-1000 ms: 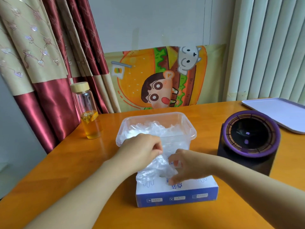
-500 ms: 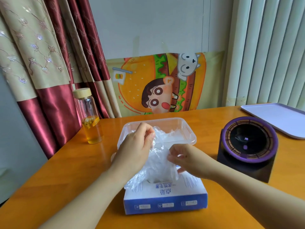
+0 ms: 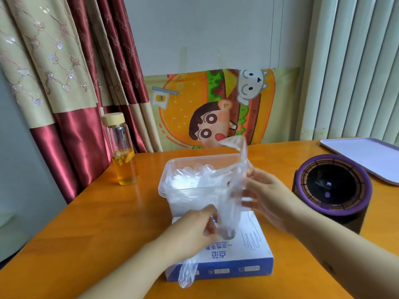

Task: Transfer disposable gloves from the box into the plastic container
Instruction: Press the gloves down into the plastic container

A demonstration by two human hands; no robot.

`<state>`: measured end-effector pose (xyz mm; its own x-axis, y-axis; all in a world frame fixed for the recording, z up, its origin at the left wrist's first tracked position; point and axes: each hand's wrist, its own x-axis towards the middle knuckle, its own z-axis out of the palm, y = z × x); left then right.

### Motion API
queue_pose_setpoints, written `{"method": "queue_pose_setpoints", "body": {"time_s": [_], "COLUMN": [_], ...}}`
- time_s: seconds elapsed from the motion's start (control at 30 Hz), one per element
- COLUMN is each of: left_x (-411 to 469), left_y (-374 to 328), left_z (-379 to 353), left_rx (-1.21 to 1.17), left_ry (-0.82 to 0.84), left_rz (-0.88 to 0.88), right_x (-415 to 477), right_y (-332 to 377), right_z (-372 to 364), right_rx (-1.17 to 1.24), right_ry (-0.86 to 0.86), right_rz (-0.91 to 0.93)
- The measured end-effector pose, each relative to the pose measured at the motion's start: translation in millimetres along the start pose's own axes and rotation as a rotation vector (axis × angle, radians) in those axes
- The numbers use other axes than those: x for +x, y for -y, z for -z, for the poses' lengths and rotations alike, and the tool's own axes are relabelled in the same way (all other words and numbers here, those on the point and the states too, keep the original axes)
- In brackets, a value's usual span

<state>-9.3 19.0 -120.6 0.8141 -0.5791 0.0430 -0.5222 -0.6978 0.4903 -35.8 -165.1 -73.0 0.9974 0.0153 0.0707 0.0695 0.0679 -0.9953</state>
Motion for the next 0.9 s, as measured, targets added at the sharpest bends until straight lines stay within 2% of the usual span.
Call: {"method": "queue_pose_setpoints", "body": {"time_s": [0.07, 0.13, 0.23, 0.3, 0.37, 0.5, 0.63, 0.7, 0.8, 0.9], "left_x": [-1.2, -1.1, -2.6, -5.5, -6.9, -4.8, 8.2, 12.6, 15.1, 19.8], "left_y": [-3.9, -10.4, -18.6, -20.9, -21.9, -32.6, -40.3, -37.4, -27.7, -14.6], "left_z": [-2.9, -3.2, 11.6, 30.5, 53.2, 80.3, 73.3, 73.1, 78.4, 86.1], "left_rx": [0.149, 0.31, 0.347, 0.172, -0.106, -0.687, -1.129, -1.244, -1.298, -1.353], "left_ry": [0.063, 0.098, -0.046, -0.212, -0.302, -0.17, -0.255, -0.286, -0.343, -0.489], "left_rz": [-0.023, -0.061, -0.094, -0.063, 0.001, 0.063, 0.099, 0.115, 0.091, 0.095], "right_x": [3.2, 8.7, 15.6, 18.5, 20.8, 25.8, 31.7, 35.1, 43.2, 60.8], "right_y": [13.5, 26.5, 39.1, 45.3, 51.6, 59.5, 58.5, 58.5, 61.5, 66.1], "right_z": [3.0, 5.8, 5.6, 4.0, 0.6, -17.2, -31.8, -32.0, -24.3, -13.1], "right_rx": [-0.078, -0.156, -0.287, -0.342, -0.328, -0.256, -0.242, -0.24, -0.208, -0.087], "right_ry": [-0.126, -0.178, -0.137, -0.097, -0.036, 0.09, 0.136, 0.138, 0.094, -0.022], "right_rz": [0.131, 0.21, 0.226, 0.204, 0.179, 0.138, 0.144, 0.156, 0.149, 0.132]}}
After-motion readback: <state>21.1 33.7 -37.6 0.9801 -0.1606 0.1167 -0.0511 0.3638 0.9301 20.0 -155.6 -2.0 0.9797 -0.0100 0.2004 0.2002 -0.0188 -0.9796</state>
